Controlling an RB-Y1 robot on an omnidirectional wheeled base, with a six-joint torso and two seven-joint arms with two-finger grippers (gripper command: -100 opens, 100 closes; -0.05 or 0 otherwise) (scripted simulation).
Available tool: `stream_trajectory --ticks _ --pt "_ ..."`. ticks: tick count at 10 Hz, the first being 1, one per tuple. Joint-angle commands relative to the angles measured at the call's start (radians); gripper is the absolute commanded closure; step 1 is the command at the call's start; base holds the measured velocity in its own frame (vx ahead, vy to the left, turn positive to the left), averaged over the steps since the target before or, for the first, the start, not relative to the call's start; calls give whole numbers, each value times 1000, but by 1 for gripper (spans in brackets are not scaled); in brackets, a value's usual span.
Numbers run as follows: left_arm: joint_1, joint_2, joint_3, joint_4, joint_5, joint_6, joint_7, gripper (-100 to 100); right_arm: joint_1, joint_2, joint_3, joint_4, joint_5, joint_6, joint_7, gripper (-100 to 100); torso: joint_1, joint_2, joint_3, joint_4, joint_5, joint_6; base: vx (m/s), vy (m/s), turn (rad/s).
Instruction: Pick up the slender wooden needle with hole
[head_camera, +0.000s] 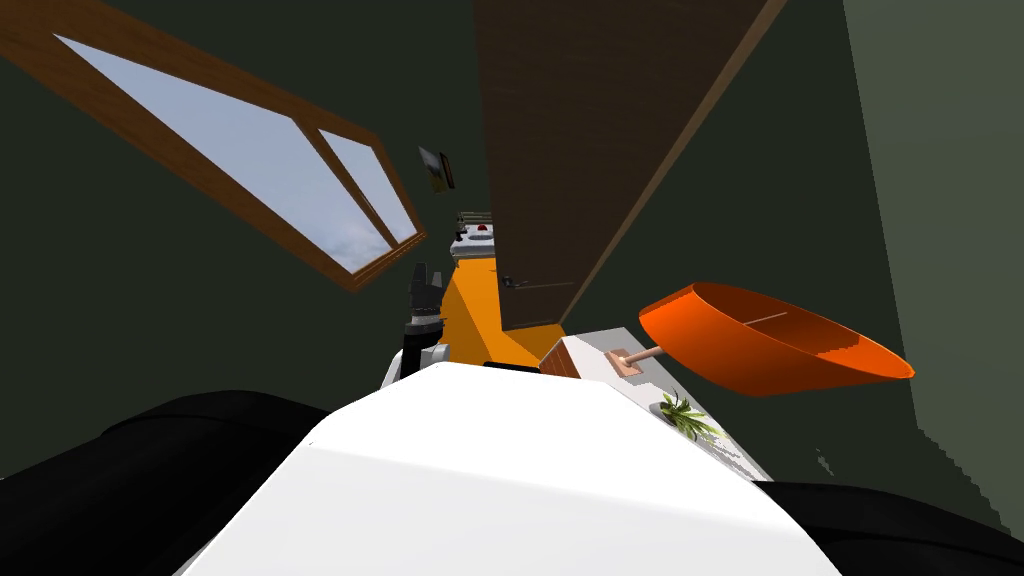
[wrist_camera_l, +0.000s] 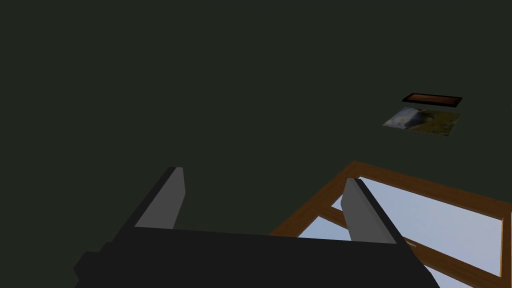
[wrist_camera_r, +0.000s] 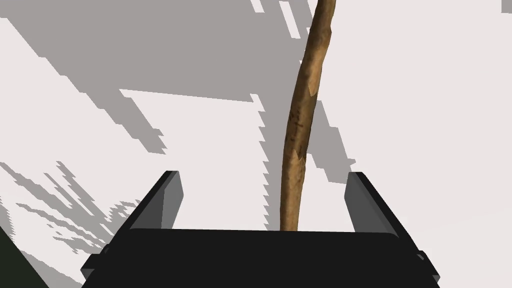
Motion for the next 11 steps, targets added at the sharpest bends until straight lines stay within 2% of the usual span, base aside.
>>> stream_trajectory --ticks 1,2,3,4,5,6,10,11 --pt "0 0 0 0 0 0 0 0 -18 30 -25 50 28 -29 12 -100 0 0 0 0 0 0 -7 2 52" --pt "0 0 0 0 0 0 0 0 -31 54 -47 83 51 -50 18 -100 0 0 0 0 0 0 -14 2 94" --pt "0 0 0 0 0 0 0 0 -31 54 -47 102 51 -50 18 -100 0 0 0 1 -2 -1 -10 1 33" --pt "0 0 0 0 0 0 0 0 -44 79 -69 144 75 -70 25 -100 -1 0 0 1 -3 0 -6 3 60" --pt "0 0 0 0 0 0 0 0 -61 76 -60 163 64 -76 36 -100 -2 1 1 0 -5 1 -2 2 14" --pt "0 0 0 0 0 0 0 0 -63 79 -62 171 66 -82 41 100 -3 1 1 1 -5 1 0 0 0" --pt "0 0 0 0 0 0 0 0 -63 79 -61 170 66 -82 41 100 -4 1 1 1 -5 1 0 0 0" --pt "0 0 0 0 0 0 0 0 -63 79 -61 170 66 -82 40 0 -4 1 1 1 -5 1 0 0 0"
